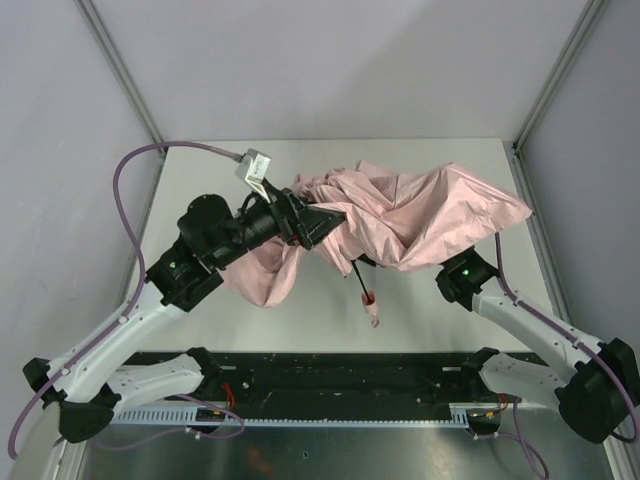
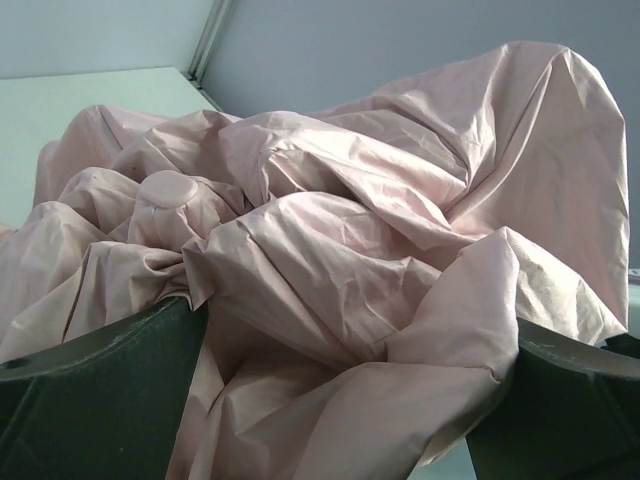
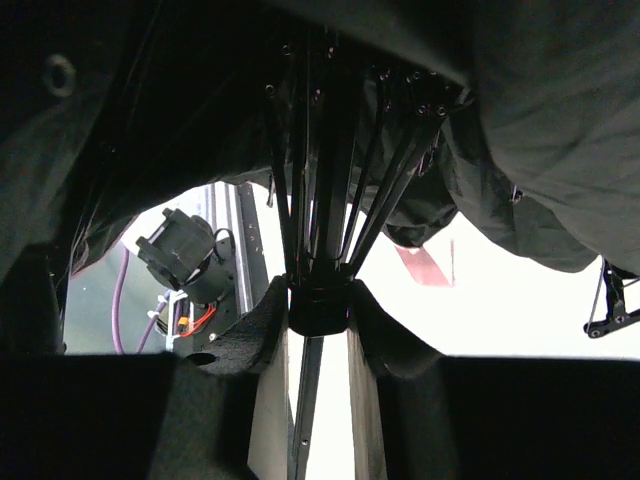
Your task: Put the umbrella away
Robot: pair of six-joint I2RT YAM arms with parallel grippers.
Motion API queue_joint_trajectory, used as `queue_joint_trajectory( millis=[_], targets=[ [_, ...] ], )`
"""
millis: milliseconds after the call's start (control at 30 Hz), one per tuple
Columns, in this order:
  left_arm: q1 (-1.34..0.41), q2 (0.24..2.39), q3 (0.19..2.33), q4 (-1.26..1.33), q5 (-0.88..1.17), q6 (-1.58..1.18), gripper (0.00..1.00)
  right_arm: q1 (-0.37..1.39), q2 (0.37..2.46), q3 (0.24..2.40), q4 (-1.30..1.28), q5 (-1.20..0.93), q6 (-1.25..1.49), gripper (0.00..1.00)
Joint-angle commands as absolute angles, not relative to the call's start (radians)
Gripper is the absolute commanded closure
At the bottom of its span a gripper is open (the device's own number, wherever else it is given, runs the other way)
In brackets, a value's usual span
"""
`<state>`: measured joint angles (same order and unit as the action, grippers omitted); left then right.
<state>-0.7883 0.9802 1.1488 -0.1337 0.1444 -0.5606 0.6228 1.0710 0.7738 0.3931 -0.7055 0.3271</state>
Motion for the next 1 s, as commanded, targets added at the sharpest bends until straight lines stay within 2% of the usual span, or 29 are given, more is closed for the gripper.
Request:
queue_joint_trajectory(
  millis=[0, 100, 200, 467, 733, 967],
  targets=[
    [-0.759, 0.986, 1.154, -0.119, 0.086, -0.586, 0.01, 0.695, 0.984, 0.822, 0.529, -0.807, 0.271, 1.00],
    [-0.733, 0.972, 1.119, -0.119, 0.068, -0.672, 0.01, 0.731, 0.975, 0.823, 0.550, -0.790, 0.260, 1.00],
    [-0.717, 0.928, 1.072, -0.118, 0.081, -0.762, 0.01, 0.749, 0.943, 0.823, 0.496, -0.649, 0.206, 1.00],
    [-0.710, 0.754, 0.991, -0.119, 0.069, -0.777, 0.01, 0.753, 0.927, 0.825, 0.457, -0.536, 0.131, 1.00],
    [-0.709, 0.736, 1.004, -0.120, 0.080, -0.721, 0.01, 0.754, 0.939, 0.833, 0.452, -0.615, 0.141, 1.00],
    [-0.700, 0.950, 1.134, -0.111, 0.212, -0.672, 0.00, 0.766, 0.941, 0.855, 0.445, -0.750, 0.170, 1.00]
  ],
)
